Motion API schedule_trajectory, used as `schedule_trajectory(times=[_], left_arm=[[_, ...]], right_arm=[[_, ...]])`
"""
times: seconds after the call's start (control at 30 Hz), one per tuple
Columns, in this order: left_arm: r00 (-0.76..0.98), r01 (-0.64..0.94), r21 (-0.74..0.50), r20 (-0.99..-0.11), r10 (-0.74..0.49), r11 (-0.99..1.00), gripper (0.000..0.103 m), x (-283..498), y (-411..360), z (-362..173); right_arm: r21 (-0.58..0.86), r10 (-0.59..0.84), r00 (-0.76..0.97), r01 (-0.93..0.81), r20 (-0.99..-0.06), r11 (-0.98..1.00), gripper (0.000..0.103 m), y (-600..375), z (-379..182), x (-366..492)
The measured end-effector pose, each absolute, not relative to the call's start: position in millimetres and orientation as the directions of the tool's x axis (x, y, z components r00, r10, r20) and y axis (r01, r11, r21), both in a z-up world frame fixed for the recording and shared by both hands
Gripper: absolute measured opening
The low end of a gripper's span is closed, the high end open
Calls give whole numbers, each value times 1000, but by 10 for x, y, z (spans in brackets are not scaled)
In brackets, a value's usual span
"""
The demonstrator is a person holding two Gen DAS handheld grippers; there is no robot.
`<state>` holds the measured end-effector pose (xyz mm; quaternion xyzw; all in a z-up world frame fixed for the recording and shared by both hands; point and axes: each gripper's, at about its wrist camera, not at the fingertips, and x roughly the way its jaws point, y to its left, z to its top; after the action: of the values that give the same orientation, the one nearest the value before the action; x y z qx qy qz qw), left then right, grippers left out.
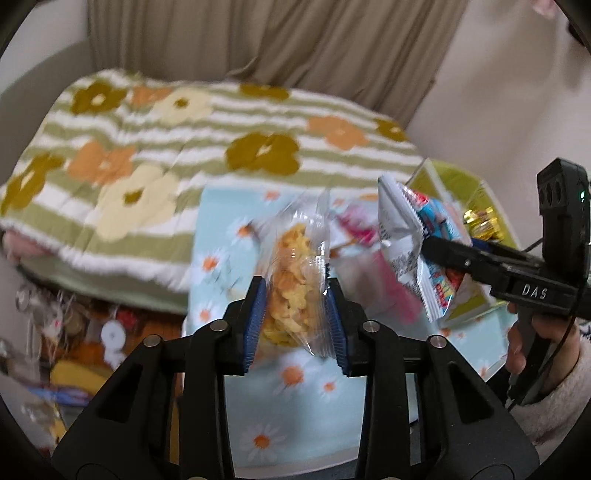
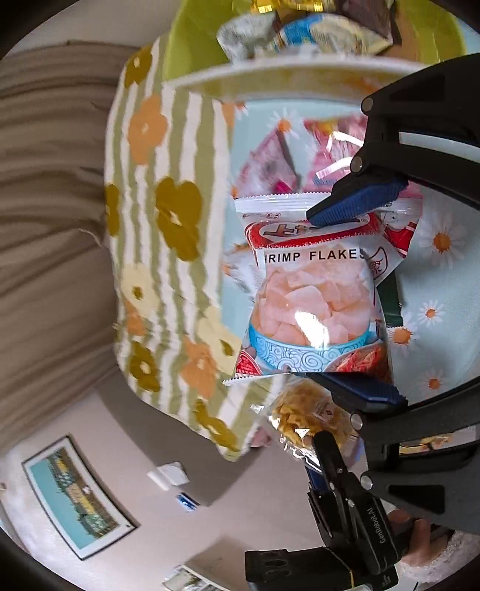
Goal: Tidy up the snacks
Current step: 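Carry both packets over the cardboard box and open both tools to drop them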
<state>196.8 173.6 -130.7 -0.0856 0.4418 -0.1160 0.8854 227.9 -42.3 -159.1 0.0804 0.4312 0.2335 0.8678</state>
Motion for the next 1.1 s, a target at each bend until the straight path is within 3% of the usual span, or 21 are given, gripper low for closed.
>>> schedule_trajectory(times=[0.3, 0.67, 1.07, 1.1], left_arm=[[629, 263, -235, -694, -351, 936, 27, 2285, 1056, -855], [630, 400, -253, -622, -465, 881, 27, 2750, -265, -395], [505, 463, -292, -689, -520, 837, 27, 3227, -1606, -771], [494, 465, -287, -701, -514, 838, 31, 3250, -1681, -825]], right_arm=[[351, 443, 641, -275, -627, 895, 71, -1146, -1098, 2154], [318, 346, 708, -178, -615, 931, 71, -2286, -834, 2151], [360, 302, 695, -67, -652, 931, 71, -3327, -1032, 2295], [365, 305, 689, -63, -657, 929, 71, -3383, -1059, 2314]])
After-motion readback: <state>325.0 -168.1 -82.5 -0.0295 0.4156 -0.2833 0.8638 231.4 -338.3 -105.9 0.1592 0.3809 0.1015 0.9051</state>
